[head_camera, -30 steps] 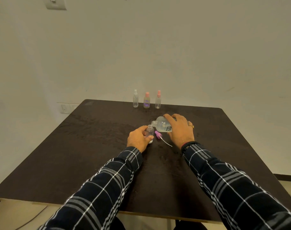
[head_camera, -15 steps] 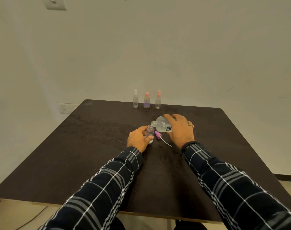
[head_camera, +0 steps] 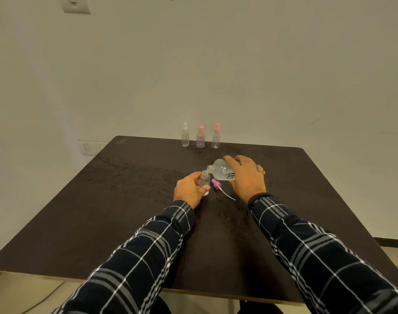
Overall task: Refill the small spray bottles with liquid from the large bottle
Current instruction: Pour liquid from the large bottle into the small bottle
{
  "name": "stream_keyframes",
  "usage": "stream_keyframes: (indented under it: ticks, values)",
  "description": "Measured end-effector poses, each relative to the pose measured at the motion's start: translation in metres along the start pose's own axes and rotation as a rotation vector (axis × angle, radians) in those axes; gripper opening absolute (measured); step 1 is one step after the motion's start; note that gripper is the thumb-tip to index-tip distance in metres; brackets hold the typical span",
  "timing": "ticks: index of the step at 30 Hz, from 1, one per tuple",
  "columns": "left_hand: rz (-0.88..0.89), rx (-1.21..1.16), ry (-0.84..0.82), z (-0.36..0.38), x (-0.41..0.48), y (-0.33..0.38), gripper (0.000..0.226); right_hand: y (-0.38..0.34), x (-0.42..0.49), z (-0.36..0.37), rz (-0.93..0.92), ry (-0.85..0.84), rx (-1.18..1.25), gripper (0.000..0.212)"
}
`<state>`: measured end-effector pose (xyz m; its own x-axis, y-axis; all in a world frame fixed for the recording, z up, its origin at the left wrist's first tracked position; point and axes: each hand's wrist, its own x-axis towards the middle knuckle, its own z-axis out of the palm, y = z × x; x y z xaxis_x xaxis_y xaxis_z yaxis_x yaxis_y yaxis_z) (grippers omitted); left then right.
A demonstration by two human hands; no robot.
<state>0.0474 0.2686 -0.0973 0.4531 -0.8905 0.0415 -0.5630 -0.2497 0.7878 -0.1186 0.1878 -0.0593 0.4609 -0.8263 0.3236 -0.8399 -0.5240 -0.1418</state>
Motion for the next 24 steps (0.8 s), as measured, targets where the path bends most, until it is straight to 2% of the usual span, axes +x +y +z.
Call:
stream_keyframes:
  ticks: [24]
  values:
    - [0.015, 0.017, 0.011, 0.0024, 0.0021, -0.0029, 0.050, -0.0011, 0.0013, 0.0012, -0.004, 0.010, -0.023, 0.067]
